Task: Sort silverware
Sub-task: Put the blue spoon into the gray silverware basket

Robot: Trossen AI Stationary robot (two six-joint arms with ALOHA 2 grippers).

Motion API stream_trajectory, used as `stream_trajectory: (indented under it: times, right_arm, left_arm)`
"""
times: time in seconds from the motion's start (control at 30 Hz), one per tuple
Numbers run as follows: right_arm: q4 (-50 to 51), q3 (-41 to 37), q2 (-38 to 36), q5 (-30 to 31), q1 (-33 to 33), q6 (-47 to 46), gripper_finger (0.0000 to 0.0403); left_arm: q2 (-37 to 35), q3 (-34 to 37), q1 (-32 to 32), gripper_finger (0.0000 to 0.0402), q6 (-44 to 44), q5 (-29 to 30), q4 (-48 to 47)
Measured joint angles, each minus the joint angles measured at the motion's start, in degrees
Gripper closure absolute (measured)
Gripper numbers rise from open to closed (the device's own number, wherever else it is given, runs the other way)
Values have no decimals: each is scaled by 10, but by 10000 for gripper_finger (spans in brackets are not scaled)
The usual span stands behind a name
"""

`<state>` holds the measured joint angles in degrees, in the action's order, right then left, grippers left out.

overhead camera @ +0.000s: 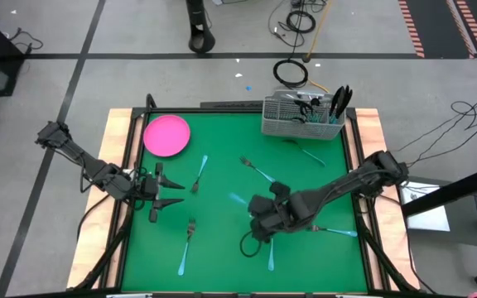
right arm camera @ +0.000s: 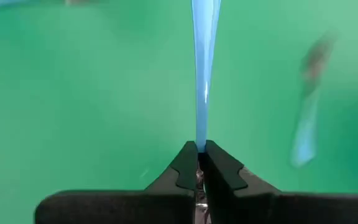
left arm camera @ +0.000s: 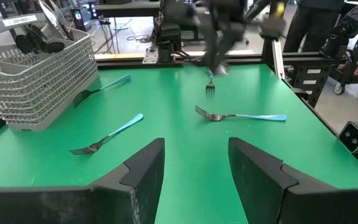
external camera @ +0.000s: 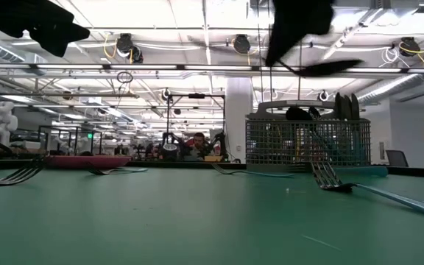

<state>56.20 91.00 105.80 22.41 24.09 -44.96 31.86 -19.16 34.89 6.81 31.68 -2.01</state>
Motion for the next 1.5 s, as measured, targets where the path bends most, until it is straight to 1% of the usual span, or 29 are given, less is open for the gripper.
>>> stream_trajectory:
  times: [0.1,0.17,0.27,0.37,0.43,0.53,0.63,0.87,0.93,1.03,1.17,1.37,1.5]
  right_arm:
    - [51,55,0,79,-15,69,402]
    - [84,87,0,134,-26,137,402]
    - [113,125,0,222,-44,270,403]
    - [121,150,-1,289,-70,427,403]
    - [126,160,-1,314,-92,532,403]
    - [145,170,-1,322,-132,672,403]
    - [185,171,-1,346,-176,769,403]
    - [332,171,-1,458,-285,874,403]
    - [338,171,-1,474,-315,909,403]
    - [338,171,-1,477,-353,966,403]
    - [338,171,-1,484,-391,1008,403]
    - [338,170,-16,479,-444,1007,403]
    - [338,133,-60,478,-469,1006,403]
  left_arm:
    - [0,0,0,221,-1,0,0]
    - [0,0,0,221,-1,0,0]
    - [0,0,0,221,-1,0,0]
    - [0,0,0,221,-2,0,0]
    - [0,0,0,221,-2,0,0]
    - [0,0,0,221,-2,0,-5]
    - [0,0,0,221,-1,0,-7]
    - [0,0,0,221,4,0,-15]
    - [0,0,0,221,3,2,-15]
    - [0,0,0,221,2,13,-15]
    - [0,0,0,221,1,17,-15]
    - [0,0,0,221,2,18,-15]
    - [0,0,0,221,15,17,-15]
